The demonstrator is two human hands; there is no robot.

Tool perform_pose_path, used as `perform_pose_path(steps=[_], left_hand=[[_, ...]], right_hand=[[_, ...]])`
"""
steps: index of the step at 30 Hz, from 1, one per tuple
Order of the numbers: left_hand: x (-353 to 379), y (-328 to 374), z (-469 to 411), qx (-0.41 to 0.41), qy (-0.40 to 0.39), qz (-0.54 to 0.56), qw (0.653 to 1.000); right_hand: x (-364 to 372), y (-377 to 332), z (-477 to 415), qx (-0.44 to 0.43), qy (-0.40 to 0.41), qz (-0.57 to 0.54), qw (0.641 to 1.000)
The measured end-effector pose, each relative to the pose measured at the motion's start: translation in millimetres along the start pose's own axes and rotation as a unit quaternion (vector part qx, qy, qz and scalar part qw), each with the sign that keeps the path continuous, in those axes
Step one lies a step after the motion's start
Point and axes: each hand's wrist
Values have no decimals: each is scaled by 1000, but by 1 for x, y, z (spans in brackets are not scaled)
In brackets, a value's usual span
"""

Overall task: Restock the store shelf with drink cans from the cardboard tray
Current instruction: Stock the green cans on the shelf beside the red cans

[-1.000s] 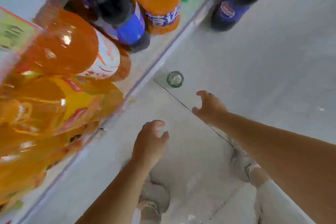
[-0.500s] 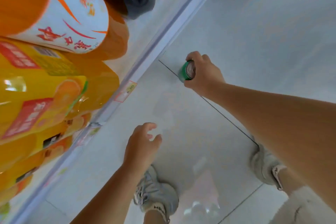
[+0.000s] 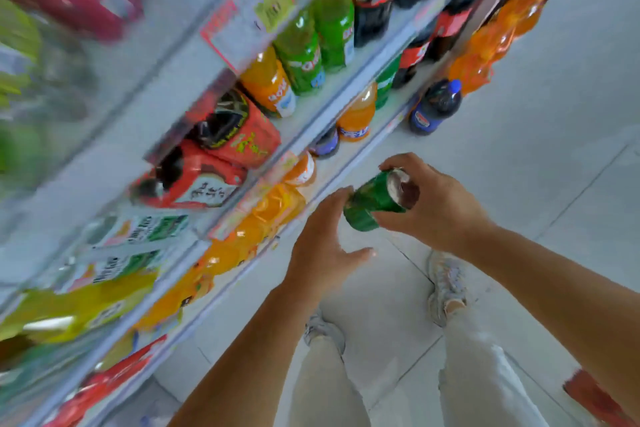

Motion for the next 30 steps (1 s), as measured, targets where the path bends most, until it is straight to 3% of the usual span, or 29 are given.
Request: perform_pose_path(steps=[4, 8, 15, 20, 24, 26, 30], left_hand=[[-68, 98, 41, 72, 111, 28, 991], [-132, 177, 82, 137, 239, 26, 961], [-213, 255, 152, 199, 392, -38, 897], [-252, 278, 187, 201, 463, -25, 863], [-285, 287, 208, 186, 485, -31, 854], [-306, 286, 222, 176, 493, -105, 846], [-351, 252, 251, 81, 549, -281, 783]], right_hand=[[-76, -90, 88, -89, 37, 10, 995], [-120, -152, 165, -194, 57, -52, 978], [-136, -228, 246, -304, -5, -211, 929], [-133, -274, 274, -347, -91, -208, 910], [-119, -315, 288, -386, -107, -218, 890], [-114, -336, 292, -403, -108, -221, 881], [-104, -380, 293, -434, -75, -194, 876]])
Point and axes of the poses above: each hand's wrist, its own z-axis away from the middle knuckle, its own x-axis out of the palm, y = z × x, and after that the axes turned 13 degrees about x, right-handed
